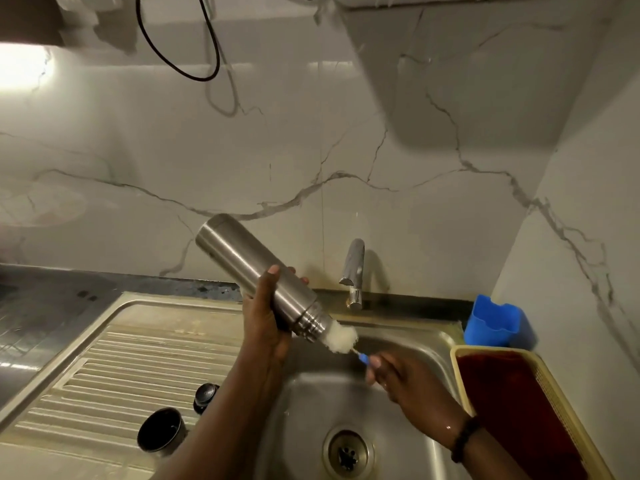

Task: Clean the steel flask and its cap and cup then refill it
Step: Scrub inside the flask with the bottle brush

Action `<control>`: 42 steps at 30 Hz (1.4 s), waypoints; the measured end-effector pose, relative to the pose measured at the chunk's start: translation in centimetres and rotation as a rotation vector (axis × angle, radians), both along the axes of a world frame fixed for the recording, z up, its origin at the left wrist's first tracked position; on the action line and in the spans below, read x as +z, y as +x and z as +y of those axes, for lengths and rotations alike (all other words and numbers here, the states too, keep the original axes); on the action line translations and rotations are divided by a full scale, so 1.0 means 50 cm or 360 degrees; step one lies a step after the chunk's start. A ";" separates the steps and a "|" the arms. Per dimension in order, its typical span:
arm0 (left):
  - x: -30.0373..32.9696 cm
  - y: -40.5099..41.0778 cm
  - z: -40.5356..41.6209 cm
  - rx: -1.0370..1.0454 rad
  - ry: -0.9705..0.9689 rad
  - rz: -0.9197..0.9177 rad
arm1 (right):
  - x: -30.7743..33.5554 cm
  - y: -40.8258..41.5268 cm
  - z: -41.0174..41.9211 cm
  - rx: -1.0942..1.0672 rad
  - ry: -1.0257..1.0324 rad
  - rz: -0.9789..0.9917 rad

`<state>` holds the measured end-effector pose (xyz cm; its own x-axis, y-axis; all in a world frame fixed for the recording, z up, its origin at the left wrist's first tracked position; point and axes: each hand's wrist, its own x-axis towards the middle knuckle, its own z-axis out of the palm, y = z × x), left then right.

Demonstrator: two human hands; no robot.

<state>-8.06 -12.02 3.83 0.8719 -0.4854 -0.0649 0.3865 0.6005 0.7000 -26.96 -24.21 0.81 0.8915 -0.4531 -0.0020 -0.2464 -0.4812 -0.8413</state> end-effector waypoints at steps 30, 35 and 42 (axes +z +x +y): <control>0.041 0.010 0.008 0.0187 0.0152 0.0133 | -0.015 0.066 0.053 -0.0165 -0.0685 -0.0453; 0.057 0.034 0.021 0.0183 -0.0069 0.0067 | -0.003 0.091 0.060 -0.0500 -0.0856 -0.0458; 0.034 0.027 0.024 0.0022 -0.0122 0.0240 | 0.081 0.083 0.038 -0.0308 -0.1199 -0.0455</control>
